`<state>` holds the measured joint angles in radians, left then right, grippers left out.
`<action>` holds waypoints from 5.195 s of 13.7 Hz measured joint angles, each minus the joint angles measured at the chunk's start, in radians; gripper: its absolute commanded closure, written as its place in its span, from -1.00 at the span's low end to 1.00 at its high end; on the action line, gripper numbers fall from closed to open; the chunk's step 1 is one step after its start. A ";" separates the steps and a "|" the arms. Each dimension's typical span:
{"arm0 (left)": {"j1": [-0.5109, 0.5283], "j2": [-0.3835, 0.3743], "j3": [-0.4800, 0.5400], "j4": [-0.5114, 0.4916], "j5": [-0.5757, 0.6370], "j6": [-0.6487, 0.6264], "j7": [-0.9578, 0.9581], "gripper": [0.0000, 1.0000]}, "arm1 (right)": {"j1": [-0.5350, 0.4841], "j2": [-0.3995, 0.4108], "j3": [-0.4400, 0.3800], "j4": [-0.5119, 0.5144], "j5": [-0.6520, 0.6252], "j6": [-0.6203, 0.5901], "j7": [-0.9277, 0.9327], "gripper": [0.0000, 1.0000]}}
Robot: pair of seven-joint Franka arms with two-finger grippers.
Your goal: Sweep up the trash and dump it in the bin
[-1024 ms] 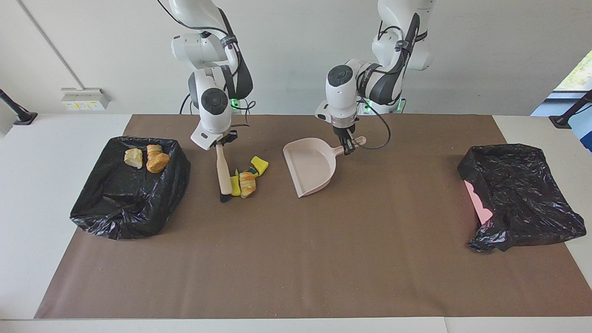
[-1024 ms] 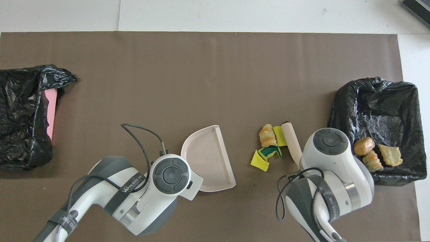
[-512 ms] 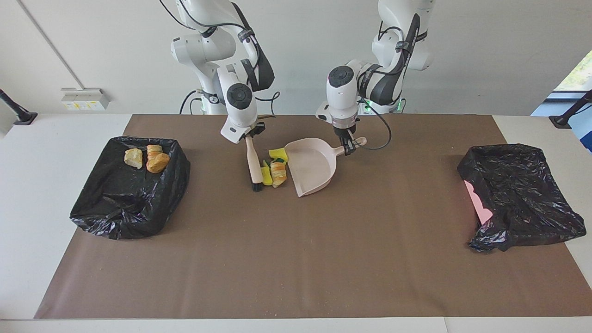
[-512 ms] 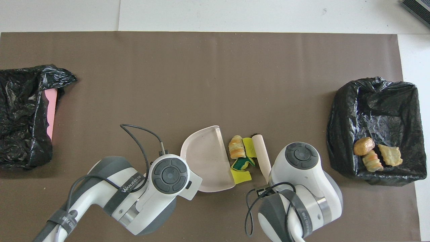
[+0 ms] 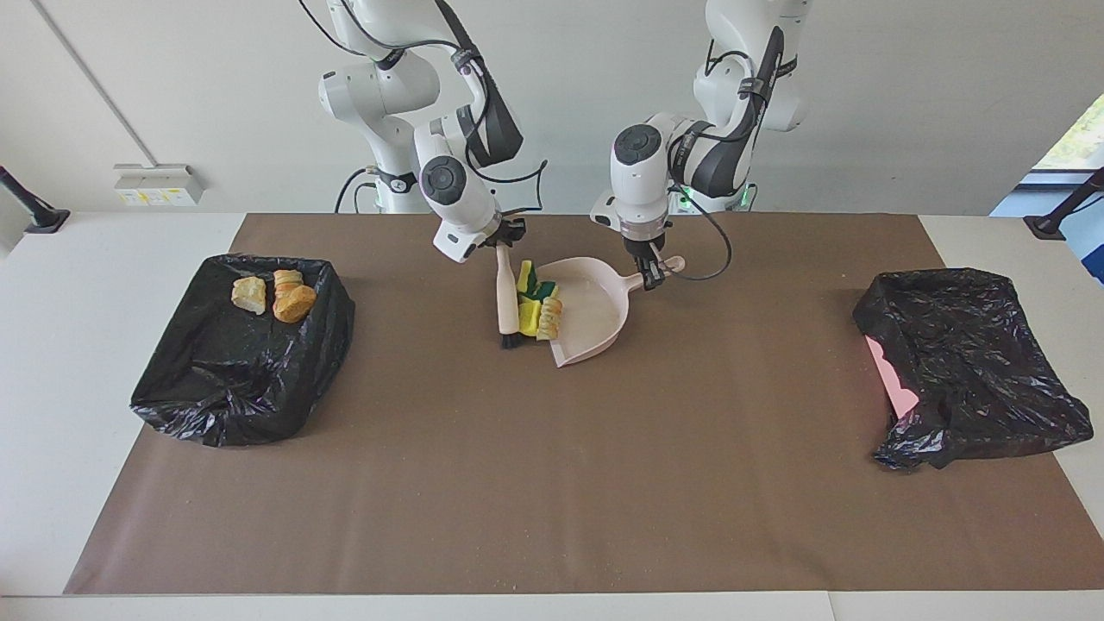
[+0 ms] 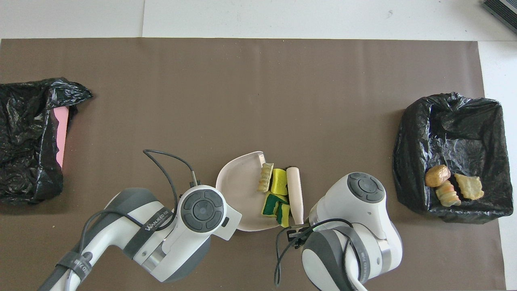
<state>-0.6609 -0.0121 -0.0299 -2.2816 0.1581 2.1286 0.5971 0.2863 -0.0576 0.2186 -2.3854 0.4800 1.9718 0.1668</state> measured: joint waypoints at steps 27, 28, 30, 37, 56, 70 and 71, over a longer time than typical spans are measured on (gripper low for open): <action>0.266 -0.027 0.010 0.049 -0.078 0.016 0.372 1.00 | 0.103 -0.098 0.003 0.071 -0.238 -0.176 0.399 1.00; 0.290 -0.042 0.012 0.052 -0.092 0.016 0.415 1.00 | 0.141 -0.094 0.004 0.063 -0.209 -0.136 0.447 1.00; 0.350 -0.079 0.017 0.062 -0.106 0.014 0.500 1.00 | 0.227 -0.078 0.007 0.054 -0.158 -0.063 0.542 1.00; 0.699 -0.110 0.027 0.181 -0.223 -0.073 0.924 1.00 | 0.400 0.004 0.009 0.016 -0.104 0.102 0.645 1.00; 1.217 0.200 0.037 0.713 0.076 -0.105 1.323 1.00 | 0.370 -0.011 0.000 -0.003 -0.106 0.152 0.580 -1.00; 1.125 0.296 0.024 0.755 0.660 -0.027 1.169 1.00 | 0.040 -0.026 -0.013 0.310 -0.356 0.070 0.536 -1.00; 1.109 0.287 0.024 0.759 0.701 -0.056 1.122 1.00 | 0.008 -0.027 -0.013 0.334 -0.360 0.053 0.498 -1.00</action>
<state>0.4479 0.2748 -0.0062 -1.5225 0.8592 2.0727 1.7196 0.2946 -0.0843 0.2054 -2.0511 0.1199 2.0246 0.6648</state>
